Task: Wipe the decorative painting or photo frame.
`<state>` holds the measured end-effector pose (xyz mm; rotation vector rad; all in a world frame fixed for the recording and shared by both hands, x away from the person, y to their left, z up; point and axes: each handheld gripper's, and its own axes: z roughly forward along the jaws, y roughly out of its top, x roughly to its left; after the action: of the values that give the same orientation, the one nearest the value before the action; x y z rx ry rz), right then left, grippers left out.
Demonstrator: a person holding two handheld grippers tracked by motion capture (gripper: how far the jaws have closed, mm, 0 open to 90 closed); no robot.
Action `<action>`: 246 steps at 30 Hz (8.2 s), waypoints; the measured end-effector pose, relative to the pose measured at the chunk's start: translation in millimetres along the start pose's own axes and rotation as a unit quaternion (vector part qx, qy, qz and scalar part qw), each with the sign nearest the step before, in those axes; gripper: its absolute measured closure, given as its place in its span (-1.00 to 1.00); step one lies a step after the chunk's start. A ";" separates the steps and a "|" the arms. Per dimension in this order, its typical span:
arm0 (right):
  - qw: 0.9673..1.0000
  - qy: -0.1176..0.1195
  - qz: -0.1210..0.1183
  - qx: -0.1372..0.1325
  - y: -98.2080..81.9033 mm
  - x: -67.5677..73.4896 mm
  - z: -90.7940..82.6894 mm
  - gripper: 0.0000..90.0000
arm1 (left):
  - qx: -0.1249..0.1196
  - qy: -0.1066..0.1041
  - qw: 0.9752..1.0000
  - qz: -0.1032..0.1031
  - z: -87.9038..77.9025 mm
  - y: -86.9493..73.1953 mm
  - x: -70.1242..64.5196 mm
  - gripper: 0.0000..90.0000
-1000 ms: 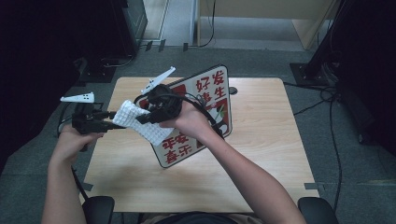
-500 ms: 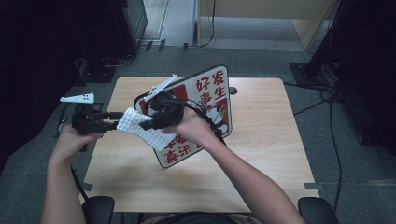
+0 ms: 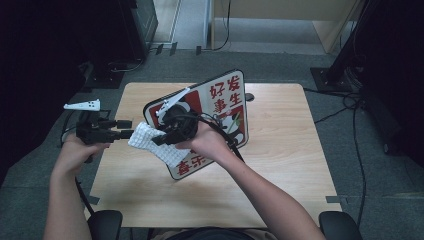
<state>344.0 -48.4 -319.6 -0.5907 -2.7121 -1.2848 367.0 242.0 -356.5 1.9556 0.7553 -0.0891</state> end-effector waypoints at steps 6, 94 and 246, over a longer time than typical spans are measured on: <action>1.000 0.001 0.003 0.002 -3.9 -0.1 3.6 0.77 | 0.002 -0.003 1.000 0.001 1.4 0.2 -0.4 -0.18; 0.998 0.009 0.041 0.040 -96.9 -11.0 53.7 0.77 | 0.021 -0.066 0.997 0.030 40.9 25.2 -35.2 0.34; 0.998 -0.057 0.015 0.008 92.4 -30.8 -60.7 0.77 | 0.030 -0.060 0.997 0.029 57.2 22.9 -34.7 0.68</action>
<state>401.8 -51.0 -220.4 -0.7215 -2.7886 -1.2587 365.9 171.3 -354.4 2.0082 0.6230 -0.1932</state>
